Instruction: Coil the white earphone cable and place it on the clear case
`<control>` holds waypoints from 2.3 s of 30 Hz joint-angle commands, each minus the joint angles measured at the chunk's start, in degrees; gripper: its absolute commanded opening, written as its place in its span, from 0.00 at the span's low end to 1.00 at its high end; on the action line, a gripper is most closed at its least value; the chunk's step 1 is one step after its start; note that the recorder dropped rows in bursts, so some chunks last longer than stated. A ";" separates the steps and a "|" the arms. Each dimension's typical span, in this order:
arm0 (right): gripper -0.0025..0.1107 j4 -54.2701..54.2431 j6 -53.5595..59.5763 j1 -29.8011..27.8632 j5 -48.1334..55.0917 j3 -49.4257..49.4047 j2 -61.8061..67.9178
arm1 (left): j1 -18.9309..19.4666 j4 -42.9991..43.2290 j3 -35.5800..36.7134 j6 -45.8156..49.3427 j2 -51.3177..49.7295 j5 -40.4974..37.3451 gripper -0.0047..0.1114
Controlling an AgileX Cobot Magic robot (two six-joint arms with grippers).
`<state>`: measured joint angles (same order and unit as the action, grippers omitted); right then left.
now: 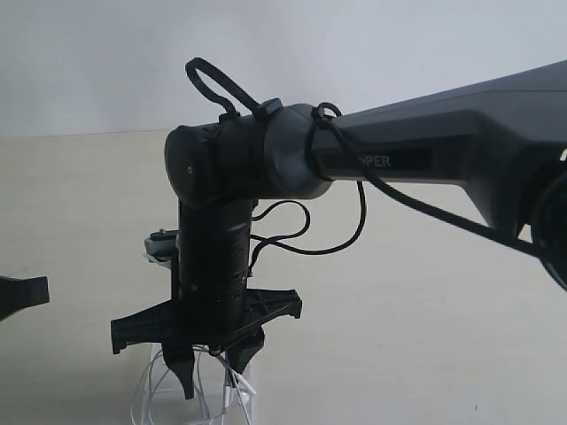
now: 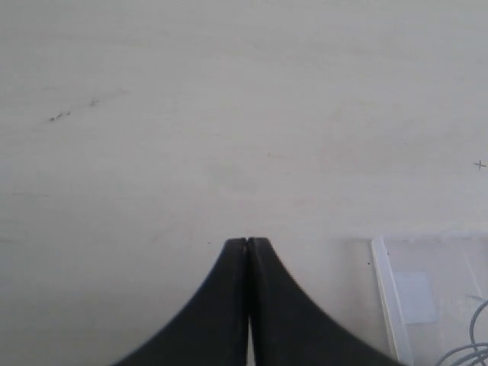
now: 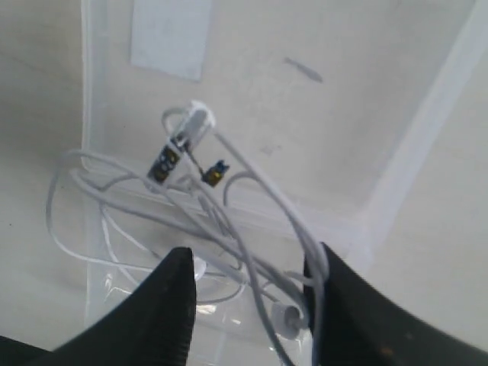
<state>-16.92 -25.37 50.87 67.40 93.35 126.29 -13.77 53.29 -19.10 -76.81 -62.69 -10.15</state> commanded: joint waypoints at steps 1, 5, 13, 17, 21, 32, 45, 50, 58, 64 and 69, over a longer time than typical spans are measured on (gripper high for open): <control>0.42 0.79 0.81 -0.23 0.08 0.38 -0.29 | 0.03 -0.37 0.39 0.09 0.16 0.06 0.04; 0.42 0.93 1.24 -0.23 0.22 0.84 -0.29 | 0.03 -0.37 0.39 0.09 0.16 0.06 0.04; 0.57 3.61 1.82 -0.23 2.56 6.28 -0.29 | 0.03 -0.13 0.39 0.09 0.16 -0.17 0.04; 0.57 6.67 1.82 -0.23 2.56 6.69 -0.29 | 0.03 0.09 0.39 0.09 0.16 -0.30 0.04; 0.57 9.57 1.79 -0.23 2.56 6.69 -0.29 | 0.03 0.07 0.39 0.09 0.16 -0.48 0.04; 0.52 14.32 1.64 -0.23 2.56 6.98 -0.29 | 0.03 0.51 0.39 0.09 0.16 -1.86 0.04; 0.02 37.85 1.73 -2.83 2.56 6.98 -9.60 | 0.15 6.62 0.39 -3.05 0.16 -6.84 0.04; 0.02 41.57 1.74 -5.04 2.56 6.98 -14.26 | 0.15 6.48 0.39 -2.78 0.16 -7.08 0.04; 0.02 43.83 1.74 -4.89 2.56 6.98 -15.50 | 0.15 6.48 0.39 -2.78 0.16 -6.94 0.04; 0.02 42.53 1.74 -4.89 2.56 6.98 -15.50 | 0.15 6.48 0.39 -2.78 0.16 -6.94 0.04; 0.02 42.42 1.85 -4.89 2.56 6.98 -15.82 | 0.15 6.48 0.39 -2.78 0.16 -6.94 0.04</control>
<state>25.47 -23.51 46.01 69.88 99.99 111.18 -13.77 59.44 -18.87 -79.29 -62.69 -16.62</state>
